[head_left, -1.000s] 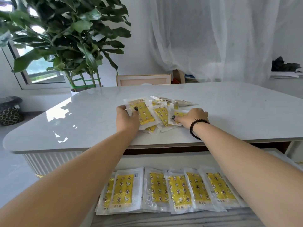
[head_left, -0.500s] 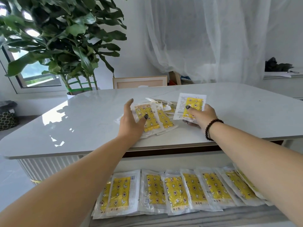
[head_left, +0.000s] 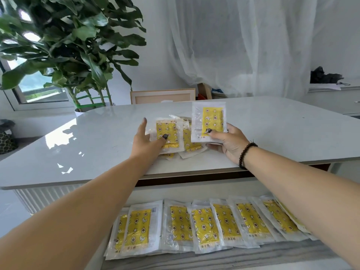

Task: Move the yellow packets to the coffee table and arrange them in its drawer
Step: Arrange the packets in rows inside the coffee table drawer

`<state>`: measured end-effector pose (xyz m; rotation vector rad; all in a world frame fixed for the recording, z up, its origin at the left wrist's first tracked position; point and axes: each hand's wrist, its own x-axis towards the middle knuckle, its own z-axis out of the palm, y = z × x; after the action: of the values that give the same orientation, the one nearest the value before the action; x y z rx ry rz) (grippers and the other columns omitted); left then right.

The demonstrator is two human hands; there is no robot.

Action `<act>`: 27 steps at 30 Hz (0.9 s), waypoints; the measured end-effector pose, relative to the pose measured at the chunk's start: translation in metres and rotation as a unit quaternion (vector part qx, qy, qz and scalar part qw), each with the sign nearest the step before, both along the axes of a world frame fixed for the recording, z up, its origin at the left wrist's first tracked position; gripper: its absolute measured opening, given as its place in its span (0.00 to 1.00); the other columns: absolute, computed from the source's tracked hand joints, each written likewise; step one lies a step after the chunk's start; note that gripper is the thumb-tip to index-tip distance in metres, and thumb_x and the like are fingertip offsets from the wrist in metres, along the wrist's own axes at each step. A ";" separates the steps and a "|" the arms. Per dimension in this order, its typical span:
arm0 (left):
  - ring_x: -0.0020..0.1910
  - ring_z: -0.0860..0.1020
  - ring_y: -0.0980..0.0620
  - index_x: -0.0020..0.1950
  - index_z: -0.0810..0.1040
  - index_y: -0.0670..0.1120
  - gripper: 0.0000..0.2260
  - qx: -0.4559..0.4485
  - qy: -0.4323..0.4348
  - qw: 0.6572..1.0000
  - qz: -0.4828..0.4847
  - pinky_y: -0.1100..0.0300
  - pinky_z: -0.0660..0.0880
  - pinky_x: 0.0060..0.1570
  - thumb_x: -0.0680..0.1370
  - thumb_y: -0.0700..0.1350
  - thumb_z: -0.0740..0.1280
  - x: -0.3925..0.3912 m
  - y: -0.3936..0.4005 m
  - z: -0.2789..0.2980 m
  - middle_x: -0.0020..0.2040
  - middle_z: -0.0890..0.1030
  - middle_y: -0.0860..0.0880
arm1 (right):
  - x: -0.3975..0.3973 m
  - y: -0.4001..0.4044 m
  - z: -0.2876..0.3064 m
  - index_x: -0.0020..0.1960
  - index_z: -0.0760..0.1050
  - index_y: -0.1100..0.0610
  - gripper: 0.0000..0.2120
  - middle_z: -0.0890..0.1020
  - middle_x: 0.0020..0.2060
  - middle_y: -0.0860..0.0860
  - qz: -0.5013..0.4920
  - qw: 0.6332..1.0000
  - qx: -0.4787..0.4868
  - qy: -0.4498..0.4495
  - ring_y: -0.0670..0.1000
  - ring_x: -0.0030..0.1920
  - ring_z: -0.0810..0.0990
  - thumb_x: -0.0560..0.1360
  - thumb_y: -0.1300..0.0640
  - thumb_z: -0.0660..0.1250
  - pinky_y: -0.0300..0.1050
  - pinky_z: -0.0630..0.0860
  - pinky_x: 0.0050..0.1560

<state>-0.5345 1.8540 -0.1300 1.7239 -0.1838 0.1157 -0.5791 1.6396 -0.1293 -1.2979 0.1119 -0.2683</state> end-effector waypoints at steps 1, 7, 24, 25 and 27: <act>0.47 0.81 0.52 0.77 0.58 0.54 0.34 -0.003 0.005 1.000 0.005 0.59 0.77 0.47 0.76 0.40 0.70 0.000 0.000 0.000 0.54 0.80 0.50 | 0.000 0.000 -0.001 0.49 0.75 0.58 0.11 0.82 0.50 0.57 0.018 1.000 -0.023 0.001 0.55 0.45 0.83 0.73 0.71 0.67 0.48 0.83 0.42; 0.41 0.82 0.53 0.55 0.78 0.47 0.08 -0.018 0.008 1.000 -0.008 0.60 0.79 0.42 0.77 0.39 0.68 0.005 -0.001 -0.002 0.47 0.83 0.49 | -0.002 0.003 0.000 0.51 0.76 0.57 0.13 0.83 0.50 0.56 0.076 0.994 -0.080 0.007 0.55 0.48 0.83 0.72 0.71 0.68 0.46 0.82 0.45; 0.46 0.83 0.46 0.57 0.75 0.43 0.13 -0.094 0.044 0.995 -0.010 0.48 0.81 0.48 0.74 0.37 0.71 0.013 0.000 -0.006 0.50 0.83 0.43 | 0.003 0.064 -0.010 0.37 0.70 0.53 0.24 0.74 0.30 0.47 -0.019 0.847 -0.528 0.053 0.49 0.32 0.72 0.69 0.31 0.63 0.43 0.66 0.33; 0.47 0.83 0.45 0.56 0.74 0.43 0.13 -0.120 0.052 0.991 0.016 0.46 0.81 0.50 0.74 0.39 0.72 0.015 0.001 -0.006 0.51 0.82 0.43 | 0.004 0.062 -0.009 0.39 0.72 0.53 0.21 0.76 0.33 0.47 -0.023 0.874 -0.483 0.047 0.49 0.35 0.75 0.69 0.34 0.65 0.45 0.71 0.37; 0.49 0.82 0.44 0.52 0.72 0.46 0.10 -0.180 0.080 0.978 0.070 0.44 0.80 0.51 0.75 0.41 0.71 0.020 0.004 -0.006 0.52 0.81 0.43 | 0.009 0.058 -0.010 0.45 0.73 0.51 0.16 0.78 0.40 0.46 -0.068 0.912 -0.402 0.041 0.49 0.41 0.78 0.70 0.39 0.67 0.46 0.76 0.45</act>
<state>-0.5141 1.8577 -0.1358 1.3752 0.0751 0.1067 -0.5703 1.6976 -0.1396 -2.1299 0.1731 -0.4025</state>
